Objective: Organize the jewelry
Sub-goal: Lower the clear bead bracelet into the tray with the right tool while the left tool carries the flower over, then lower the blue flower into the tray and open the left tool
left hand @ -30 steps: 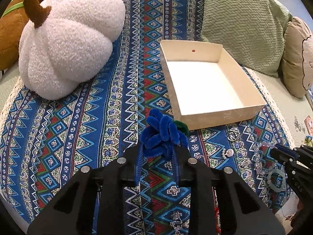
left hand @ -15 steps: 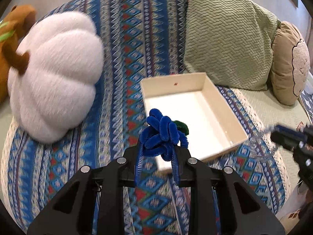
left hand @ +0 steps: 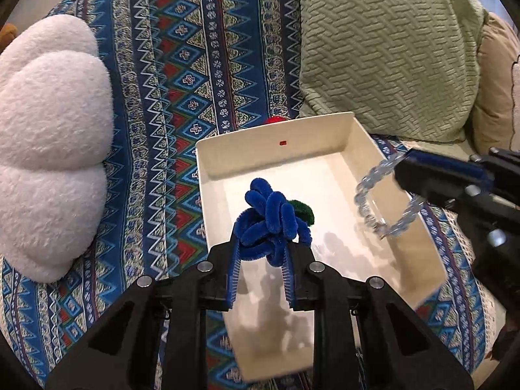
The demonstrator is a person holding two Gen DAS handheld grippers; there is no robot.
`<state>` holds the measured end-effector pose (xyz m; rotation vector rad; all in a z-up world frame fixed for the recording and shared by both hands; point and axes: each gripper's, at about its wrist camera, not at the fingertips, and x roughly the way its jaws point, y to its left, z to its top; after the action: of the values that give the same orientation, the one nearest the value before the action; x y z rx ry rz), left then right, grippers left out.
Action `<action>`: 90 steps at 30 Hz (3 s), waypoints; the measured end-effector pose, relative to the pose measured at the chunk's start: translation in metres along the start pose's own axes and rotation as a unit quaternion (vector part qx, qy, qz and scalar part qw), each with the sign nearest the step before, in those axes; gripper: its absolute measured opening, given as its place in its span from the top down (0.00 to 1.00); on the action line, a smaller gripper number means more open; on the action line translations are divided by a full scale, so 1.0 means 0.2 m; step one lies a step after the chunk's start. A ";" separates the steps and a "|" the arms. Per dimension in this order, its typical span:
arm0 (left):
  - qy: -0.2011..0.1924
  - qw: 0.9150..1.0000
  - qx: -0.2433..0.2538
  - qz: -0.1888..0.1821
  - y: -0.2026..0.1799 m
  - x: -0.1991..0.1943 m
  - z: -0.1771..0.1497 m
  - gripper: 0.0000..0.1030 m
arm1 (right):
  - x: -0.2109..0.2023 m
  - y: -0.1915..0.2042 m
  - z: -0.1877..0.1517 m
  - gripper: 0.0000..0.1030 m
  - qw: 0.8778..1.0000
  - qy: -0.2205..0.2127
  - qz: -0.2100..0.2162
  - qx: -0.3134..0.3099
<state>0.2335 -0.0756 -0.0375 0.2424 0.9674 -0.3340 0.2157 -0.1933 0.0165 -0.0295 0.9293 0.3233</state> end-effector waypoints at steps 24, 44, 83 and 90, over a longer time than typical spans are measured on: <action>-0.020 1.000 0.014 0.014 0.06 -0.09 -0.01 0.15 | -0.08 -0.05 0.08 0.60 0.999 -0.031 -0.022 0.012; 0.057 0.990 0.123 0.031 0.03 0.01 0.00 0.07 | -0.24 -0.04 -0.03 0.53 0.999 -0.005 -0.029 0.023; 0.028 0.997 0.072 -0.004 0.09 -0.07 0.01 0.07 | -0.07 -0.07 -0.03 0.52 0.999 -0.004 0.020 0.044; 0.034 0.996 0.047 -0.061 0.14 -0.06 0.00 0.07 | -0.07 -0.11 -0.06 0.52 0.998 -0.003 0.021 0.056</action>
<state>0.2380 -0.0486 -0.0255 0.2823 1.0366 -0.4865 0.2039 -0.2191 0.0173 0.0941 0.9410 0.3101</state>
